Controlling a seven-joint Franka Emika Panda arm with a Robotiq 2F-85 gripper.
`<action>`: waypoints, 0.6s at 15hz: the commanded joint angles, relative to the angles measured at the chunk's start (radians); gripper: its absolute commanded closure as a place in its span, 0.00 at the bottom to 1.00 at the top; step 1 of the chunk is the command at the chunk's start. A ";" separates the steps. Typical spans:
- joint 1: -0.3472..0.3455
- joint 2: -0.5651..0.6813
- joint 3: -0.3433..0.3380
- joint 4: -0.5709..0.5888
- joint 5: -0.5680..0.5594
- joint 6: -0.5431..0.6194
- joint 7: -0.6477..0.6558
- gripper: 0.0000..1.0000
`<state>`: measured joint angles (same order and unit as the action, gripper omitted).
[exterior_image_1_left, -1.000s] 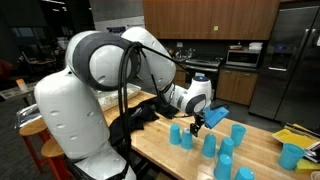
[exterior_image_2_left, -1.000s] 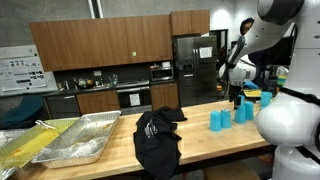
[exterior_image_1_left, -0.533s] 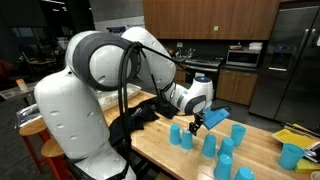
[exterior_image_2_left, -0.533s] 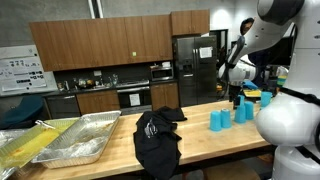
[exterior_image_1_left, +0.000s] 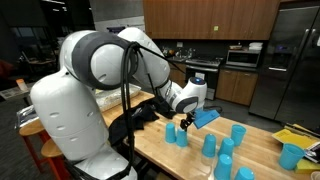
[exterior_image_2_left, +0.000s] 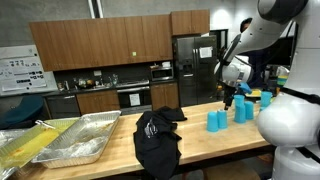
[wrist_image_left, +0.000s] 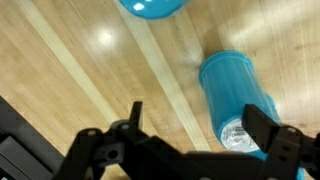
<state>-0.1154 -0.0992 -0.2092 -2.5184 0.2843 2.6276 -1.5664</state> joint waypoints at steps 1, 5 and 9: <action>0.015 -0.028 0.015 -0.037 -0.022 0.020 -0.003 0.00; -0.008 -0.012 0.018 0.006 -0.190 -0.082 0.033 0.00; -0.028 -0.011 0.021 0.051 -0.392 -0.198 0.070 0.00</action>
<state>-0.1259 -0.1100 -0.1940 -2.4945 0.0001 2.5027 -1.5209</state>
